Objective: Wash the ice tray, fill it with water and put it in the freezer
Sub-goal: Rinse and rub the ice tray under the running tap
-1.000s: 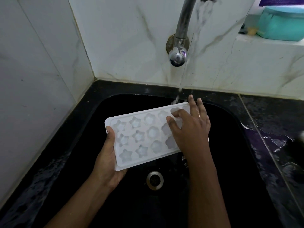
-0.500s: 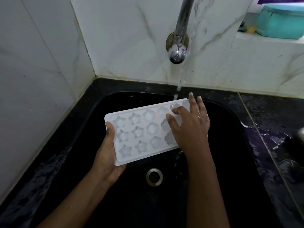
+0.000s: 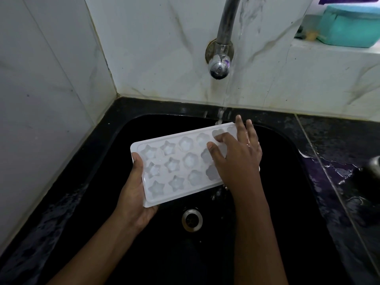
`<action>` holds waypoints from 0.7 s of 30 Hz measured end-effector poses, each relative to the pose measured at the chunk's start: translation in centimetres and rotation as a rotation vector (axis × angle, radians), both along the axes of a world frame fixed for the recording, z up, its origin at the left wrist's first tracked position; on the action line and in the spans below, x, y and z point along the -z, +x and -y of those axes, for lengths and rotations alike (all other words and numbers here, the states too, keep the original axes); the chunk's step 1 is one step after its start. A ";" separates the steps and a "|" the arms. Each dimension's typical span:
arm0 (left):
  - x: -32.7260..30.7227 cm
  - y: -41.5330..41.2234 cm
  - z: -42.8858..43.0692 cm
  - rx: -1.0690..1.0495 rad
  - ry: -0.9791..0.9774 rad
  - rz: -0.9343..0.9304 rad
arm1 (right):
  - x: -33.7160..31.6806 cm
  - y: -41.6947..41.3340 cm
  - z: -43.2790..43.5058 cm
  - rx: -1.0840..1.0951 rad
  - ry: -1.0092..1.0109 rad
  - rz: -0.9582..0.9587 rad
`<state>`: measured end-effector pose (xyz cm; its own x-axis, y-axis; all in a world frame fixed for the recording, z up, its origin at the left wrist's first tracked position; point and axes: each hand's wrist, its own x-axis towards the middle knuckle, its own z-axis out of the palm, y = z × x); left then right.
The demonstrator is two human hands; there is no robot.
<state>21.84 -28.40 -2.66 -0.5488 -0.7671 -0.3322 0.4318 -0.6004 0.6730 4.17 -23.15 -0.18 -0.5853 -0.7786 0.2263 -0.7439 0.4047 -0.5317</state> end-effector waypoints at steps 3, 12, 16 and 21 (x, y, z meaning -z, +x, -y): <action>0.0 0.1 0.1 -0.010 -0.006 0.008 | 0.0 0.3 0.0 -0.014 0.015 -0.015; -0.1 -0.4 0.3 -0.032 -0.020 0.065 | 0.5 0.4 0.1 0.038 0.100 -0.065; -0.1 -0.1 0.6 -0.058 -0.041 0.074 | 0.5 0.6 0.7 -0.032 0.097 -0.071; -0.3 0.2 0.3 -0.026 -0.074 0.069 | 0.6 1.3 0.4 0.099 0.061 -0.051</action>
